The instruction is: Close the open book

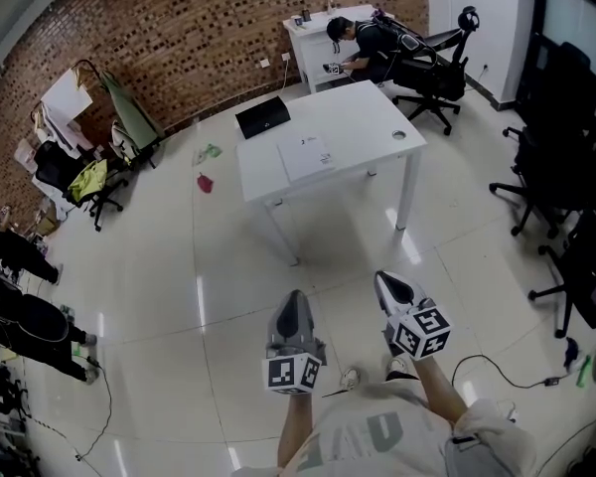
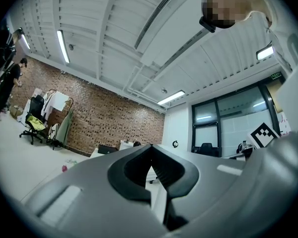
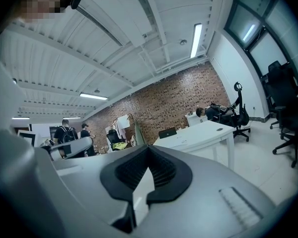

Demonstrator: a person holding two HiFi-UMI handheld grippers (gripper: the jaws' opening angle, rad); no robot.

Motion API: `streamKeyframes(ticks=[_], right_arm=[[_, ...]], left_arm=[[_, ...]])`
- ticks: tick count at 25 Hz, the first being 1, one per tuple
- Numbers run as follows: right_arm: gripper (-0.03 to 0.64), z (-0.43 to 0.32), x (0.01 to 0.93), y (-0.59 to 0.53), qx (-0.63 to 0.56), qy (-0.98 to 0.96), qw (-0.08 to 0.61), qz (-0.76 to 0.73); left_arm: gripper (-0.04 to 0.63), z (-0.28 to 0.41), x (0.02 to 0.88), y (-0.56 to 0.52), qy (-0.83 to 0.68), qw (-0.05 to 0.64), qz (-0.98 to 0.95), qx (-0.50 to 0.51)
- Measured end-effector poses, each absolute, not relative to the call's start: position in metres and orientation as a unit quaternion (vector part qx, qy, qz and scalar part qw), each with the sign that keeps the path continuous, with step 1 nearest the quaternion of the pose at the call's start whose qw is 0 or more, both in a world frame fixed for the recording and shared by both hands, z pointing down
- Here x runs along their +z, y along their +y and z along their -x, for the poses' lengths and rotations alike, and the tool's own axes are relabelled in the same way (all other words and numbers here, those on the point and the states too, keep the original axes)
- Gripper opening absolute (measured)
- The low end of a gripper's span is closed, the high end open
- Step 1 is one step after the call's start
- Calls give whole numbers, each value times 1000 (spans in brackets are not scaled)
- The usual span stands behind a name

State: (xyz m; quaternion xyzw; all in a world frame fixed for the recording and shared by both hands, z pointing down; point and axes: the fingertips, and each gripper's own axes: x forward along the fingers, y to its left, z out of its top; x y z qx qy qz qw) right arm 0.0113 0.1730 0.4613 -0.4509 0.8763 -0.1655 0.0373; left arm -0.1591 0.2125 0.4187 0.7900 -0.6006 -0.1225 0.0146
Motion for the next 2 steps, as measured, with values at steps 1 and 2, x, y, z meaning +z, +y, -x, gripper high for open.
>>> streamKeyframes(ticks=[1, 2], right_arm=[[2, -11, 461, 172, -165, 877, 38, 451], [2, -10, 461, 171, -165, 877, 38, 450]], left_arm=[[17, 159, 418, 212, -601, 14, -790, -122], [17, 160, 417, 211, -601, 12, -790, -122]])
